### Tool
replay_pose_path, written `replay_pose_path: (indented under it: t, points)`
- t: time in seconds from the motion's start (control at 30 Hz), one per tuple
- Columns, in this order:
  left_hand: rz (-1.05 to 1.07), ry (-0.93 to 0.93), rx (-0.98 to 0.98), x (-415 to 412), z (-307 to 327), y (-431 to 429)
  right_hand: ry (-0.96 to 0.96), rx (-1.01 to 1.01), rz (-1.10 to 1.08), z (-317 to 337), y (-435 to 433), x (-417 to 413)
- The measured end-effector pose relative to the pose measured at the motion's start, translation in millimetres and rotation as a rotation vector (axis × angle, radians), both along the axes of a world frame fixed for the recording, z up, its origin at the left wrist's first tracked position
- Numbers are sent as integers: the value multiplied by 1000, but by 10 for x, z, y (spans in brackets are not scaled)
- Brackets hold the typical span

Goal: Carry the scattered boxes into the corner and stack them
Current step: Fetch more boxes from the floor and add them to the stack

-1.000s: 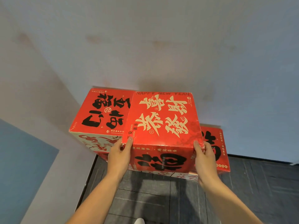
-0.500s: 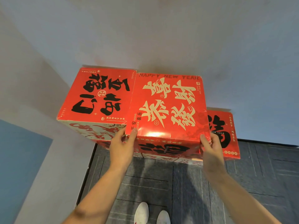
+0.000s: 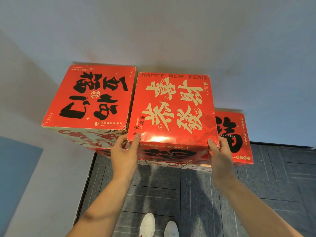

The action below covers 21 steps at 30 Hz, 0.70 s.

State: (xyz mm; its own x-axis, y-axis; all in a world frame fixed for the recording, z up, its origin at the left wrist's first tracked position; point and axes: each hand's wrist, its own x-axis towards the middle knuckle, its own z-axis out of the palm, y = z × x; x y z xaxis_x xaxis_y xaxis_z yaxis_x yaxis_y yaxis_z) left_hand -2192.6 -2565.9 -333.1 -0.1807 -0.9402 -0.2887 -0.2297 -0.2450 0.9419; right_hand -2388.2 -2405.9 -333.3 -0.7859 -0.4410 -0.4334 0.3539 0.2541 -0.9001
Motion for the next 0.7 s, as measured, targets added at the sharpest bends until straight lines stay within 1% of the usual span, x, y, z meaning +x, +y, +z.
replay_pose_path:
  t: [0.17, 0.27, 0.33, 0.4, 0.43, 0.53, 0.6, 0.7]
  points:
    - [13, -12, 20, -60, -69, 15, 21, -8, -19, -17, 9, -19]
    - [9, -17, 10, -74, -40, 20, 33, -1, 6, 7, -10, -24]
    - [39, -27, 34, -24, -54, 31, 26, -11, -36, 14, -1, -26]
    - [112, -18, 128, 37, -74, 41, 34, 7, -92, 9, 47, -21]
    - [149, 19, 222, 48, -80, 48, 24, 18, -108, -9, 71, -5]
    - [173, 211, 502, -31, -41, 63, -63, 43, -58, -20, 58, 122]
    - [180, 285, 571, -116, -62, 16, -159, 9, -34, -29, -19, 183]
    - [248, 309, 582, -187, -152, -85, -232, -62, -63, -53, -155, 179]
